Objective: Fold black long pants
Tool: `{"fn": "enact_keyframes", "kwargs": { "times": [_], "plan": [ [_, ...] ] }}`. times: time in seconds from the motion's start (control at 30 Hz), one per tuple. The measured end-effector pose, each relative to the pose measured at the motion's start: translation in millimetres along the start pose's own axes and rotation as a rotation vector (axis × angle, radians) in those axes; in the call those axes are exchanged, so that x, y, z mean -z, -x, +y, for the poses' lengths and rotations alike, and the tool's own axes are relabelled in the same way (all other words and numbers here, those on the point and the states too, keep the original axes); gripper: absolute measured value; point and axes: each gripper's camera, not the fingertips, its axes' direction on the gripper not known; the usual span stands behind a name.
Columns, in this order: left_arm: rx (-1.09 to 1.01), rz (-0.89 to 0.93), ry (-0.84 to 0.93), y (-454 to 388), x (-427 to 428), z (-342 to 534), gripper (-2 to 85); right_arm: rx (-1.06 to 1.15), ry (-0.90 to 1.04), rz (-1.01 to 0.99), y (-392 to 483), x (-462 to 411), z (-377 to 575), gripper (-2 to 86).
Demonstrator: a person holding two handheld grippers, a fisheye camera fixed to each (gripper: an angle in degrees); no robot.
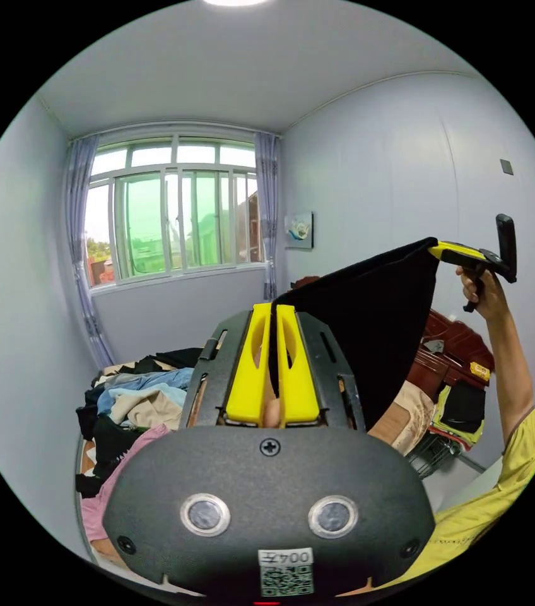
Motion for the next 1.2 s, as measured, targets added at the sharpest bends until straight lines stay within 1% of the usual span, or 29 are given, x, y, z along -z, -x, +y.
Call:
{"fn": "enact_keyframes", "kwargs": {
  "times": [0.2, 0.27, 0.43, 0.53, 0.63, 0.7, 0.77, 0.87, 0.93, 0.97, 1.03, 1.07, 1.1, 1.13, 1.17, 1.2],
  "plan": [
    [0.131, -0.097, -0.065, 48, 65, -11, 1.2, 0.032, -0.007, -0.183, 26, -9, -19, 3.2],
    [0.162, -0.140, -0.097, 58, 88, -18, 1.2, 0.043, -0.029, -0.281, 38, -12, -27, 3.2],
    [0.233, -0.307, -0.222, 73, 162, -49, 1.3, 0.099, -0.081, -0.439, 69, -19, -40, 3.3],
    [0.233, -0.423, -0.284, 59, 195, -82, 1.3, 0.117, -0.125, -0.534, 82, -23, -39, 3.3],
    [0.217, -0.513, -0.345, 30, 208, -121, 1.3, 0.081, -0.181, -0.637, 78, -29, -25, 3.3],
    [0.200, -0.546, -0.377, 8, 200, -143, 1.3, 0.057, -0.206, -0.682, 69, -36, -9, 3.3],
    [0.166, -0.572, -0.375, -15, 175, -162, 1.3, 0.028, -0.212, -0.721, 54, -53, 23, 3.3],
    [0.080, -0.628, -0.304, -60, 87, -188, 1.3, 0.006, -0.167, -0.724, 32, -88, 78, 3.5],
    [0.015, -0.628, -0.220, -95, -17, -198, 1.4, 0.000, -0.124, -0.703, 17, -113, 117, 3.6],
    [0.008, -0.617, -0.199, -103, -47, -198, 1.4, -0.003, -0.092, -0.676, 5, -131, 145, 3.8],
    [-0.023, -0.551, -0.098, -138, -179, -193, 1.5, -0.016, -0.032, -0.661, -15, -159, 190, 3.9],
    [-0.031, -0.535, -0.070, -148, -215, -190, 1.5, -0.039, 0.002, -0.653, -31, -177, 224, 4.0],
    [-0.048, -0.501, -0.017, -170, -286, -181, 1.5, -0.053, 0.018, -0.647, -40, -186, 241, 4.0],
    [-0.059, -0.462, 0.031, -194, -361, -170, 1.4, -0.092, 0.053, -0.638, -59, -204, 277, 4.0],
    [-0.062, -0.439, 0.051, -207, -398, -163, 1.4, -0.142, 0.088, -0.641, -80, -222, 316, 4.0],
    [-0.063, -0.389, 0.093, -235, -473, -149, 1.3, -0.170, 0.103, -0.640, -91, -230, 336, 4.0]
  ]
}}
